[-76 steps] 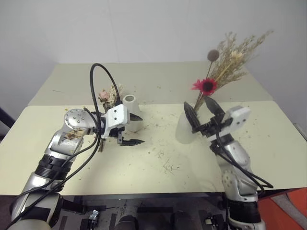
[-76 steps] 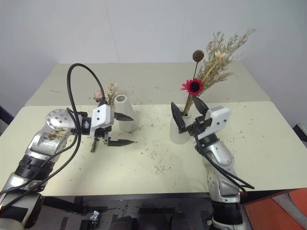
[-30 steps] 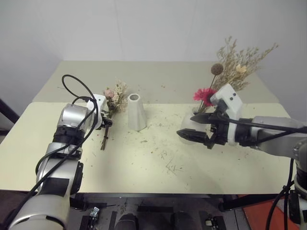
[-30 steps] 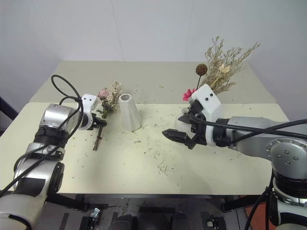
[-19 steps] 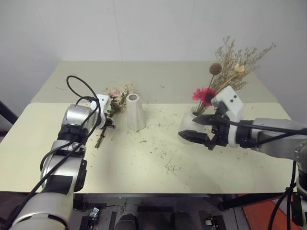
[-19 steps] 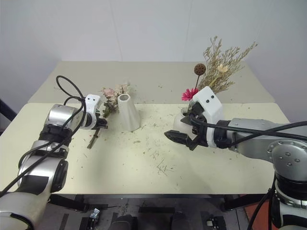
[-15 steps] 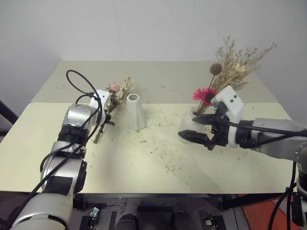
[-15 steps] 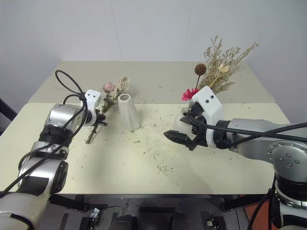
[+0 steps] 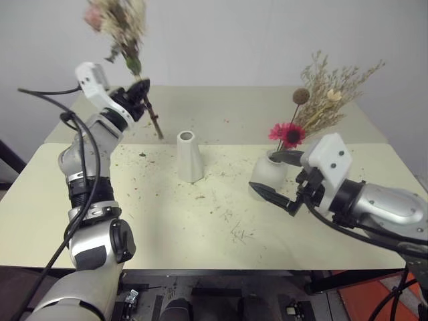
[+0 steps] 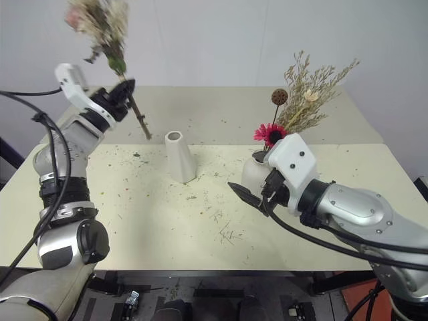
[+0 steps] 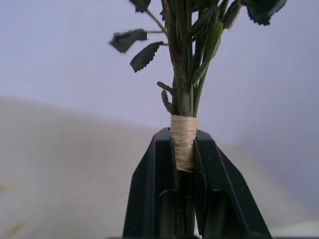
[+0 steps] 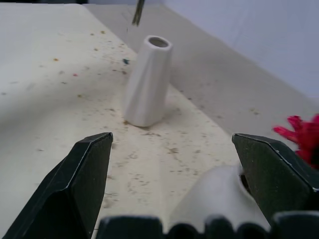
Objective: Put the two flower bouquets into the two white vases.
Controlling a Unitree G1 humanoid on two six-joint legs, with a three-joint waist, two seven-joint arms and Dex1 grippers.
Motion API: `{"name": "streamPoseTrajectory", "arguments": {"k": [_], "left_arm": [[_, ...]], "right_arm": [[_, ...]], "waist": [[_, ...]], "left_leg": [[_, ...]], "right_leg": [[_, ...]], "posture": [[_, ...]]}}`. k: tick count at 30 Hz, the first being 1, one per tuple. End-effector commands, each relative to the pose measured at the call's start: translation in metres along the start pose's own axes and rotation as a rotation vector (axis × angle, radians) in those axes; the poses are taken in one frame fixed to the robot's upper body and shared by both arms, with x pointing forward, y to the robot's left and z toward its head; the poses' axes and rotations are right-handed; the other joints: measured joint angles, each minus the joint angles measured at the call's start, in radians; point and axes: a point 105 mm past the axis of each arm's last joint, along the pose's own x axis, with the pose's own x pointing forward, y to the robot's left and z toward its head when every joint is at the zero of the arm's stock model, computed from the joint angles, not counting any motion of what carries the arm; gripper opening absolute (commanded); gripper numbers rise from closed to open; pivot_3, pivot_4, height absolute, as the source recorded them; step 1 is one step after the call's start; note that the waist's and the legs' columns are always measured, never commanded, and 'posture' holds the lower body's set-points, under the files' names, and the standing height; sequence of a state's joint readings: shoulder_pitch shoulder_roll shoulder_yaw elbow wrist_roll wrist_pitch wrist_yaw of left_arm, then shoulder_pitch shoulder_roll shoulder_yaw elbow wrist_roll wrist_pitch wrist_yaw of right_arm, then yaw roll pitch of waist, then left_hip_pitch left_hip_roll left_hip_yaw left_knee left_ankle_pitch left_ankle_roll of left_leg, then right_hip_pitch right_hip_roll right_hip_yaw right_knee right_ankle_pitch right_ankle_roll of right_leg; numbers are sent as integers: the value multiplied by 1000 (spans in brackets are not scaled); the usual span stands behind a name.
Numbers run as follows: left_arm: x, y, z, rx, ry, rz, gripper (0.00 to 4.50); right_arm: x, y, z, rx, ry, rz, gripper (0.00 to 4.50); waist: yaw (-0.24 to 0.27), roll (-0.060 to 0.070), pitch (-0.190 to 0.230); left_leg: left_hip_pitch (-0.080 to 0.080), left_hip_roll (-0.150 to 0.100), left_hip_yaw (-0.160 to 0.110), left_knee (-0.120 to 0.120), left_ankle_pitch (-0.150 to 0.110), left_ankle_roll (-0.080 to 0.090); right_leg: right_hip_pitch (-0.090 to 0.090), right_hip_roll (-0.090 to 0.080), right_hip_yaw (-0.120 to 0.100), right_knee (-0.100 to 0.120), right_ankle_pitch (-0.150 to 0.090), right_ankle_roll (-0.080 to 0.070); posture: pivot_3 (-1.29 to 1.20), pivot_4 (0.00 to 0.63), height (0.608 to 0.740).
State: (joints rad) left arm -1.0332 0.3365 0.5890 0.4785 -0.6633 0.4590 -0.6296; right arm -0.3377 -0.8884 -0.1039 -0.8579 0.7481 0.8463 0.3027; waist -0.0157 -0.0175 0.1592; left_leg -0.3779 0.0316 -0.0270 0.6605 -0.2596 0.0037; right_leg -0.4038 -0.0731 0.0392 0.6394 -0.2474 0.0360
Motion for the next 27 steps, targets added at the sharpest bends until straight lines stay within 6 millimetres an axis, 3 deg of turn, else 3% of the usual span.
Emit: {"name": "streamPoseTrajectory", "arguments": {"k": [1, 5, 11, 27], "left_arm": [[9, -26, 23, -4, -140, -223, 127], [12, -35, 9, -80, -123, -364, 127], [18, -36, -22, -28, -11, -411, 127], [16, -38, -39, 60, 34, -462, 127]], "right_arm": [[-4, 1, 11, -66, -76, -41, 4500], [-6, -3, 5, -54, -59, -95, 4500], [-10, -4, 3, -55, -53, -139, 4500], [-12, -3, -2, -77, -31, -153, 4500]], "waist": [[1, 0, 0], [3, 0, 0], [0, 0, 0], [-2, 0, 0]], "left_leg": [[0, 0, 0, 0, 0, 0], [1, -1, 0, 0, 0, 0], [0, -1, -1, 0, 0, 0], [0, -1, -1, 0, 0, 1]], "right_leg": [[0, 0, 0, 0, 0, 0], [1, 0, 0, 0, 0, 0], [1, 0, 0, 0, 0, 0], [1, 1, 0, 0, 0, 0]], "posture": [[0, 150, 740], [0, 150, 740], [0, 150, 740], [0, 150, 740]]}}
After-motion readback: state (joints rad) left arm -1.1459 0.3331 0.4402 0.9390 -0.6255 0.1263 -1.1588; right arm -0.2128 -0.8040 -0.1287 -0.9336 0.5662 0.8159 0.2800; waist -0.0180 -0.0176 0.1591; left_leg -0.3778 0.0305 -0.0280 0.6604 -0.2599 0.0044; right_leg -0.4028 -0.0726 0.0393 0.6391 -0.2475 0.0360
